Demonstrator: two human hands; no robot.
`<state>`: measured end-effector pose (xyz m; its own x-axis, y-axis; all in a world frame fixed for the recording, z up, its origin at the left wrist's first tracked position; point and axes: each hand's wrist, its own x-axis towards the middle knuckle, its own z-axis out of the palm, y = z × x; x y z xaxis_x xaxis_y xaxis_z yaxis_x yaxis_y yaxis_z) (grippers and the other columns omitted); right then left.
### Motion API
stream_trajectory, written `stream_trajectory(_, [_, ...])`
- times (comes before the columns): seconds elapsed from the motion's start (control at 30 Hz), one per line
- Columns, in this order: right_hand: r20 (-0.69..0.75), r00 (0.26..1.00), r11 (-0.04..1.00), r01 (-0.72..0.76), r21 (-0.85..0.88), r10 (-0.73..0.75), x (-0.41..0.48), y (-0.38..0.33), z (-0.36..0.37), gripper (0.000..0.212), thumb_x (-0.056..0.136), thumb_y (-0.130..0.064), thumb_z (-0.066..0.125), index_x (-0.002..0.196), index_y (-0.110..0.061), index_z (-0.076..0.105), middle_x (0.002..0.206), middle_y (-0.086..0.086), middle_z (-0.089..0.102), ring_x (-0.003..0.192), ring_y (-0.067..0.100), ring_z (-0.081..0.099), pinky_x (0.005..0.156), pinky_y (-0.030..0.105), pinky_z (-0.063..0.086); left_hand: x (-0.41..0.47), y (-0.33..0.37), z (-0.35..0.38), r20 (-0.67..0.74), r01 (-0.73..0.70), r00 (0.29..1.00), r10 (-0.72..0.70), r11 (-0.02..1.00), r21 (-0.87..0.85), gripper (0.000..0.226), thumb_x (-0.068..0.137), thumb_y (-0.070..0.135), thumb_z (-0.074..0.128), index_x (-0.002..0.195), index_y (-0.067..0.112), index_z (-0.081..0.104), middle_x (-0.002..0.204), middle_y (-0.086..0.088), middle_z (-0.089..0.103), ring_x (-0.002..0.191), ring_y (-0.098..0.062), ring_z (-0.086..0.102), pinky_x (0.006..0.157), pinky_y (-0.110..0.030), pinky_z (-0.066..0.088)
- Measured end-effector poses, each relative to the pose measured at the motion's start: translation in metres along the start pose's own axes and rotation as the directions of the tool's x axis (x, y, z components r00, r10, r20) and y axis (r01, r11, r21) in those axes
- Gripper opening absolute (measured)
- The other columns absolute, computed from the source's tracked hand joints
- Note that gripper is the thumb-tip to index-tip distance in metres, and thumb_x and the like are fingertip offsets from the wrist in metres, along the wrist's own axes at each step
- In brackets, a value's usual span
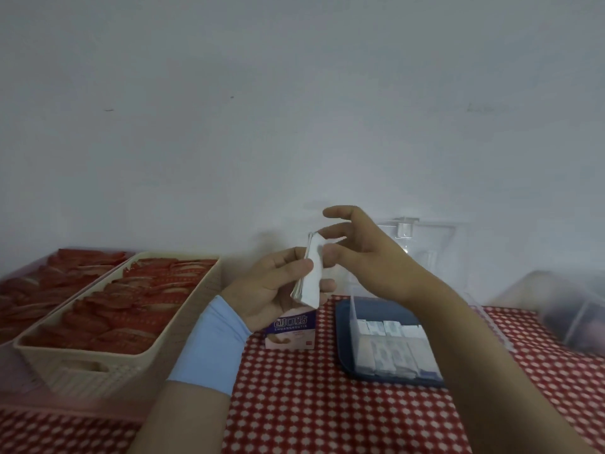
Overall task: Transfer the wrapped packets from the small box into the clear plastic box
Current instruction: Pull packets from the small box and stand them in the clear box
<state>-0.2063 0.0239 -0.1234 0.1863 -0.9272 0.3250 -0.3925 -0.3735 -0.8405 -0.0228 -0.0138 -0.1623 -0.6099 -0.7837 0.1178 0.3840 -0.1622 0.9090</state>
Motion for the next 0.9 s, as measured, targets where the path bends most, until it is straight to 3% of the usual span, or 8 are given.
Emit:
stream_trajectory(0.13, [0.078,0.997,0.996,-0.014,-0.083,0.021,-0.012,-0.001,-0.025,0.024,0.095,-0.009,0.066,0.118,-0.015,0.070,0.076,-0.012,0.069,0.075,0.009,0.066,0.082,0.024,0.055,0.005,-0.012,0.021,0.082,0.039,0.996,-0.046,0.996,0.079,0.032,0.086,0.010,0.060,0.115,0.001,0.051,0.097,-0.010,0.075,0.077,-0.024,0.074,0.065,-0.032,0.060])
stream_trajectory(0.23, [0.128,0.989,0.979,-0.048,-0.198,0.074,-0.023,-0.004,-0.047,0.008,0.093,-0.015,0.069,0.091,-0.015,0.077,0.080,0.005,0.074,0.082,0.022,0.070,0.091,0.033,0.056,0.006,-0.021,0.039,0.114,0.072,0.989,-0.089,0.987,0.144,0.025,0.090,0.010,0.061,0.111,0.000,0.052,0.096,-0.007,0.076,0.078,-0.022,0.075,0.064,-0.032,0.060])
stream_trajectory(0.4, [0.080,0.986,0.931,-0.112,-0.348,0.148,-0.040,-0.004,-0.078,0.008,0.092,-0.018,0.071,0.089,-0.017,0.078,0.081,0.005,0.076,0.073,0.011,0.069,0.080,0.026,0.056,0.015,-0.034,0.066,0.054,0.111,0.990,-0.130,0.960,0.258,0.036,0.085,0.016,0.067,0.114,-0.001,0.056,0.108,-0.015,0.074,0.097,-0.034,0.073,0.084,-0.049,0.060])
stream_trajectory(0.47, [-0.001,0.987,0.907,-0.147,-0.394,0.159,-0.045,-0.001,-0.090,0.008,0.091,-0.019,0.071,0.089,-0.018,0.079,0.077,0.003,0.075,0.065,0.005,0.064,0.072,0.026,0.054,0.022,-0.034,0.076,-0.059,0.068,0.997,-0.045,0.873,0.483,0.028,0.083,0.022,0.077,0.104,0.006,0.067,0.105,-0.016,0.075,0.100,-0.036,0.071,0.094,-0.057,0.054])
stream_trajectory(0.57, [-0.114,0.979,0.887,-0.201,-0.416,0.168,-0.051,0.004,-0.105,0.009,0.091,-0.020,0.070,0.087,-0.017,0.078,0.067,-0.003,0.071,0.055,-0.001,0.059,0.069,0.030,0.054,0.032,-0.032,0.098,-0.115,0.026,0.988,0.106,0.614,0.789,0.012,0.080,0.023,0.079,0.088,0.016,0.074,0.084,-0.002,0.077,0.083,-0.022,0.073,0.090,-0.046,0.057])
stream_trajectory(0.67, [-0.163,0.970,0.863,-0.236,-0.446,0.181,-0.055,0.006,-0.118,0.010,0.092,-0.021,0.070,0.089,-0.014,0.076,0.069,-0.001,0.071,0.052,-0.001,0.061,0.067,0.031,0.055,0.040,-0.034,0.122,-0.092,0.026,0.986,0.139,0.417,0.909,0.008,0.077,0.023,0.073,0.079,0.016,0.076,0.073,-0.001,0.076,0.076,-0.025,0.073,0.082,-0.044,0.059])
stream_trajectory(0.8, [-0.125,0.964,0.853,-0.267,-0.449,0.236,-0.060,0.009,-0.135,0.006,0.090,-0.019,0.071,0.092,-0.016,0.076,0.080,0.002,0.076,0.068,0.010,0.072,0.068,0.034,0.062,0.052,-0.041,0.138,-0.108,0.060,0.992,0.061,0.528,0.847,0.007,0.085,0.012,0.070,0.084,0.008,0.076,0.078,-0.002,0.078,0.073,-0.023,0.076,0.078,-0.035,0.061])
stream_trajectory(0.9, [-0.124,0.960,0.825,-0.281,-0.491,0.253,-0.063,0.013,-0.146,0.004,0.089,-0.019,0.073,0.090,-0.018,0.076,0.072,0.003,0.074,0.056,0.008,0.067,0.053,0.023,0.053,0.059,-0.049,0.145,-0.100,0.076,0.995,0.005,0.611,0.788,0.007,0.089,0.008,0.069,0.091,0.004,0.075,0.085,-0.006,0.078,0.077,-0.024,0.076,0.078,-0.034,0.062])
